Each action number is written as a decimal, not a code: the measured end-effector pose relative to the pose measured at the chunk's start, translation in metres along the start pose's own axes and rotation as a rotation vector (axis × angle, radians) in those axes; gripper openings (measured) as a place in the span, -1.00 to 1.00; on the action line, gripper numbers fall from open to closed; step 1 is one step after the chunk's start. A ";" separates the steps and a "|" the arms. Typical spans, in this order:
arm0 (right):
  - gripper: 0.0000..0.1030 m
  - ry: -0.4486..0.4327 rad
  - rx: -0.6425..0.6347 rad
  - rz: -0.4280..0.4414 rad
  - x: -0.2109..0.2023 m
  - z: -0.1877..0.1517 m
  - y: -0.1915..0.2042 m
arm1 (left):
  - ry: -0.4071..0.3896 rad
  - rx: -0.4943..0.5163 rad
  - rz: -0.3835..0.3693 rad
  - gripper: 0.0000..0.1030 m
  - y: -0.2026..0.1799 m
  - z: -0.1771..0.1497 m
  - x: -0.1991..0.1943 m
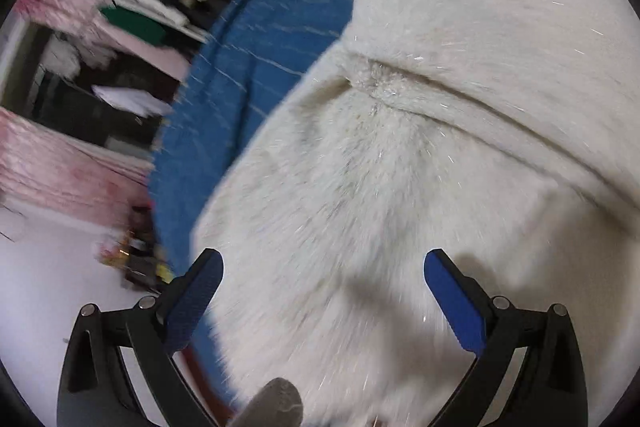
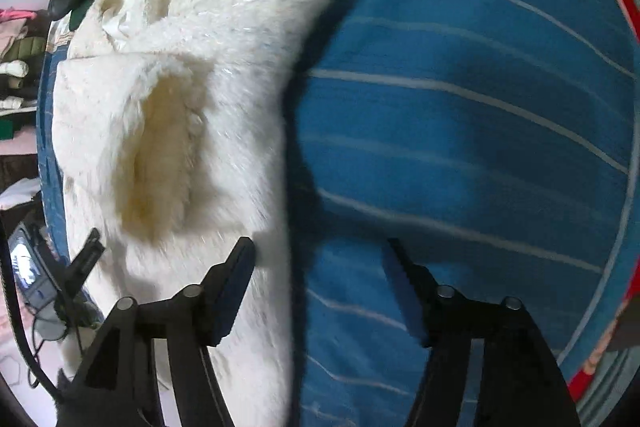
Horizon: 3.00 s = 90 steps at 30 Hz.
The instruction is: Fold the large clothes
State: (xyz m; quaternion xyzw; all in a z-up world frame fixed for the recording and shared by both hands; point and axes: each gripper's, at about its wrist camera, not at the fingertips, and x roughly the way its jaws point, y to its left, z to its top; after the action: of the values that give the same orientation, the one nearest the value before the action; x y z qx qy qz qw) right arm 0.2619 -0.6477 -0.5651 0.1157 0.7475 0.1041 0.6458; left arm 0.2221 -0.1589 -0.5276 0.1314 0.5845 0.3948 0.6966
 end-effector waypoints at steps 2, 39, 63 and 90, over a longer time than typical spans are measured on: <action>0.33 0.000 0.003 -0.032 -0.008 -0.012 -0.011 | -0.022 0.059 0.045 1.00 -0.006 -0.021 -0.032; 0.76 -0.053 0.020 0.658 -0.013 -0.012 -0.119 | -0.159 0.212 -0.088 -0.59 -0.065 -0.119 -0.131; -0.49 -0.115 -0.040 0.252 -0.112 0.008 0.187 | 0.027 -0.196 -0.527 -0.52 0.175 -0.018 -0.009; 0.60 -0.073 -0.031 0.290 0.013 0.125 0.138 | 0.304 -0.463 -0.422 0.94 0.202 -0.019 0.203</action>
State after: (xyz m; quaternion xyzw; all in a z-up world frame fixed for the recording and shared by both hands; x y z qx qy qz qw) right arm 0.3896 -0.5120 -0.5534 0.2163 0.6973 0.2035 0.6523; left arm 0.1261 0.1108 -0.5472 -0.2140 0.5908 0.3792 0.6792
